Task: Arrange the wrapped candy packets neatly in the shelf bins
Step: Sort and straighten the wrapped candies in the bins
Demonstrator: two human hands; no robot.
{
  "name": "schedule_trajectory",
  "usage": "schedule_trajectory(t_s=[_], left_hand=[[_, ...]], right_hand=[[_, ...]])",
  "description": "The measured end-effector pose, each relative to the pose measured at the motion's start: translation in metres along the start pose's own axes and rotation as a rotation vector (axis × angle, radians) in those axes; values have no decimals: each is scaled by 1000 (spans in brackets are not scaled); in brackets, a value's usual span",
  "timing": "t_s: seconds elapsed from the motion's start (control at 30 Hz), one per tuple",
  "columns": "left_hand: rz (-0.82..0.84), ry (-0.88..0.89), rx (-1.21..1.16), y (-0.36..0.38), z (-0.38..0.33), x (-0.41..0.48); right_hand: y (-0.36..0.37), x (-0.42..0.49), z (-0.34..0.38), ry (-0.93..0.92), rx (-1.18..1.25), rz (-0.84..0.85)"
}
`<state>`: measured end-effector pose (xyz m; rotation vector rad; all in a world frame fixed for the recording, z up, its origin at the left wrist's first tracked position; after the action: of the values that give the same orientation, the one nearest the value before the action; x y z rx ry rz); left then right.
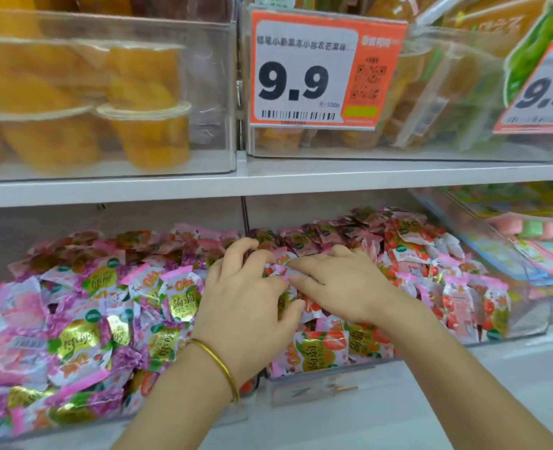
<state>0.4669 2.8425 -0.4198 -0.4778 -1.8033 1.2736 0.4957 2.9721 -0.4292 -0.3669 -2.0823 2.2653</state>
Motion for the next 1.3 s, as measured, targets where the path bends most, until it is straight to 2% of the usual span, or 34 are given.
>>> schedule_trajectory(t_s=[0.2,0.4,0.5,0.6,0.73,0.97,1.2,1.3], left_hand=[[-2,-21,-81,2,3,-1],[20,-63,-194,0,6,-1],[23,-80,-247,-1,8,2],[-3,-94,-295,-3,10,4],[-14,-88,-312,-2,11,2],[-3,-84,-336,0,12,1],[-23,-44,-412,-6,13,-2],[-99,-75,-559,-21,20,-6]], right_hand=[[-1,9,5,-13,82,-9],[-1,8,9,-52,63,88],[-2,8,7,-65,175,-7],[-5,16,0,51,254,-142],[1,22,2,161,97,-60],[4,29,0,203,128,24],[-7,15,2,67,246,-225],[-10,5,16,-74,201,-165]])
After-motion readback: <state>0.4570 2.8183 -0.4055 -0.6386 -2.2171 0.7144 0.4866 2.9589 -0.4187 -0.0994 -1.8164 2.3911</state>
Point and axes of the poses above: each hand's wrist, its own x-axis towards the middle knuckle, its own y-axis out of the palm, z = x × y, the point moved 5 cm from there along x, towards the middle knuckle, and after that the axes turned 3 degrees about z, right-handed, at the moved point
